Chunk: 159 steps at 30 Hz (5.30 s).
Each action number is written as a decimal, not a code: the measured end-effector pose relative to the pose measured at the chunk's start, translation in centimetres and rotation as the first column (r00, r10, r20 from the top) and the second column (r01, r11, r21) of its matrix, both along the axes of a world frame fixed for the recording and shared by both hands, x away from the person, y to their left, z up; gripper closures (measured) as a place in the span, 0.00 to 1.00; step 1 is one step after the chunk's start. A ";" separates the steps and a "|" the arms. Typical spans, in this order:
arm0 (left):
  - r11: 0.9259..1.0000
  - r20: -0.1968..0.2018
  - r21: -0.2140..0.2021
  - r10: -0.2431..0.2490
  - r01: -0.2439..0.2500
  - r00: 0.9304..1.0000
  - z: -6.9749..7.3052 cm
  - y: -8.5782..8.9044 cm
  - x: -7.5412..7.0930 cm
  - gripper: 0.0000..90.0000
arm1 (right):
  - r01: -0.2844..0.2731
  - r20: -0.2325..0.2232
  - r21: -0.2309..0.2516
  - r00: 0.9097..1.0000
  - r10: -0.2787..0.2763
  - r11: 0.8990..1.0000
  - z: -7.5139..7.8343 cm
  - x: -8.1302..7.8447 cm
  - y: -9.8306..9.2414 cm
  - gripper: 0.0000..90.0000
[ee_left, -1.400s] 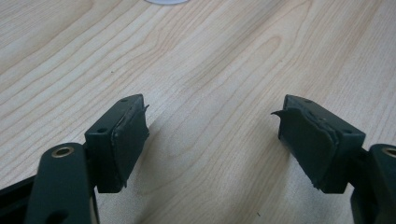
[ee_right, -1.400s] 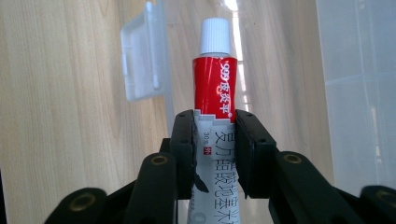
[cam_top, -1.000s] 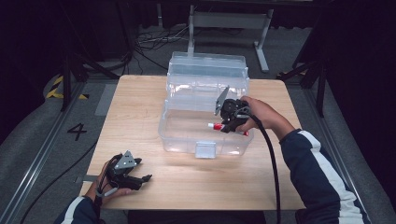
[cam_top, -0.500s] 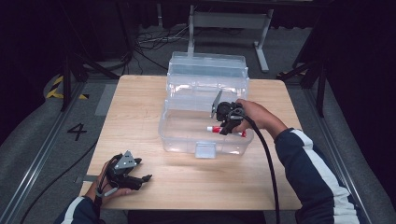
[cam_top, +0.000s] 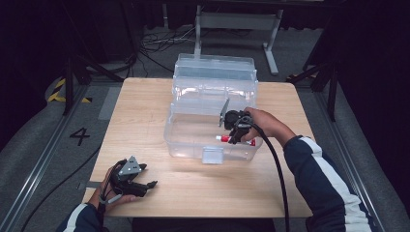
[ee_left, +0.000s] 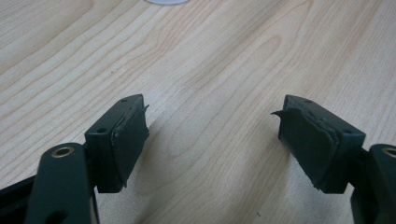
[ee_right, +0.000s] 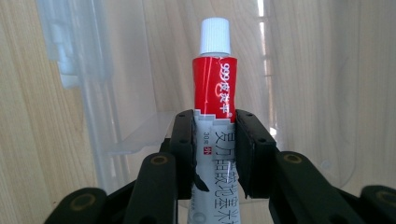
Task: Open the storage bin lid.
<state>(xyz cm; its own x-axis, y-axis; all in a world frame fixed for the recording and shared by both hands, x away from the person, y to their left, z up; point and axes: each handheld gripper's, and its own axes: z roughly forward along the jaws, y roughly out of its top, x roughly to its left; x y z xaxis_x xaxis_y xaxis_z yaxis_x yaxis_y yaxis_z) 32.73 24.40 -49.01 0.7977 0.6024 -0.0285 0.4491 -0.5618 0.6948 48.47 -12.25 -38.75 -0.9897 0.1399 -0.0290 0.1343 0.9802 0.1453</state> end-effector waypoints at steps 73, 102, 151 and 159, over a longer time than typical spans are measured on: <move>1.000 -0.001 0.003 0.005 -0.005 1.000 0.0 -0.1 0.0 0.26 | 0.064 0.201 0.364 0.969 -0.145 0.929 6.0 -3.0 -7.4 0.61; 0.998 0.048 -0.031 0.048 -0.046 0.998 2.9 -1.9 1.2 0.21 | 0.053 0.334 0.648 0.877 -0.346 0.760 8.4 -1.4 -11.3 0.39; 0.954 0.097 0.134 -0.283 0.269 0.954 7.6 -11.7 8.4 0.79 | 0.144 0.347 0.399 0.890 -0.294 0.906 7.8 8.0 -3.8 0.81; 0.945 0.087 0.152 -0.305 0.290 0.948 7.5 -12.4 8.6 0.79 | 0.131 0.297 0.432 0.914 -0.278 0.892 8.0 8.2 -4.2 0.87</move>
